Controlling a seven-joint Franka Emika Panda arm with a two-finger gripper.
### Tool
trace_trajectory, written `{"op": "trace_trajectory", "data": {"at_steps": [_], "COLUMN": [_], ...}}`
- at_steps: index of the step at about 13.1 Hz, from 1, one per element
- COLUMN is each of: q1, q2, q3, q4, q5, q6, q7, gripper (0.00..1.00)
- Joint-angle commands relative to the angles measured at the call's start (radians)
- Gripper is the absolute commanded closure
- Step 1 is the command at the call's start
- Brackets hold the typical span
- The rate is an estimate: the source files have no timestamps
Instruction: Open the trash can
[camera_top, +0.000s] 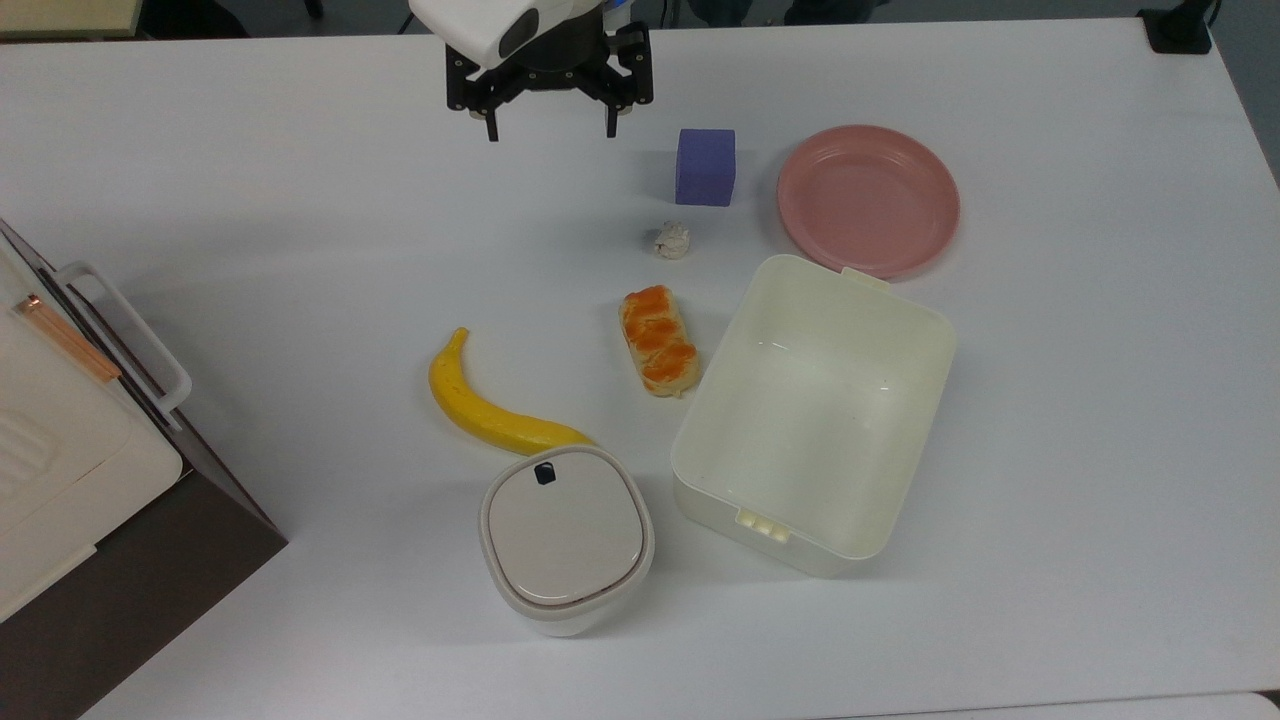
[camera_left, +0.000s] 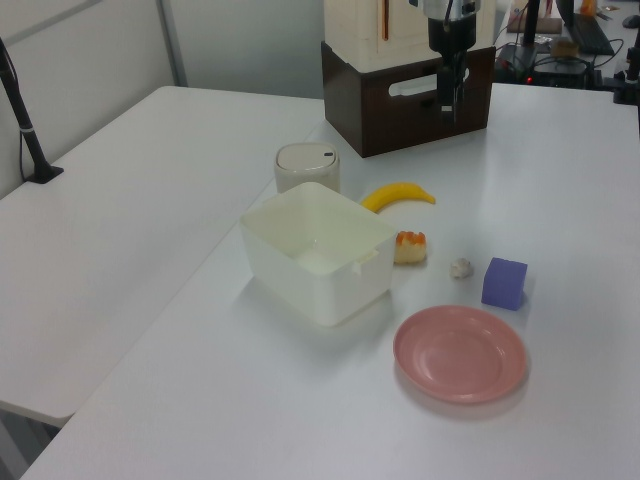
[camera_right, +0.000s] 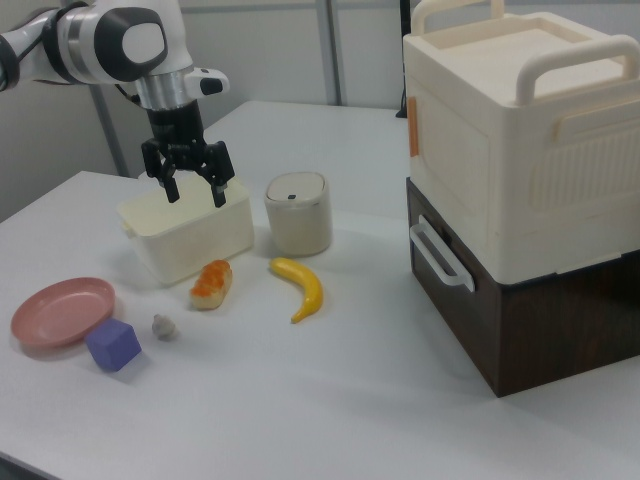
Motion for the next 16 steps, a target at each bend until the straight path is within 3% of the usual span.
{"op": "trace_trajectory", "data": {"at_steps": [1, 16], "q1": [0.035, 0.031], "q2": [-0.045, -0.039], "q3": [-0.003, -0.001], "q4": [-0.022, -0.030], "q5": [0.003, -0.002], "q6": [-0.050, -0.048], "q7": [0.007, 0.012], "gripper": [0.00, 0.00]}}
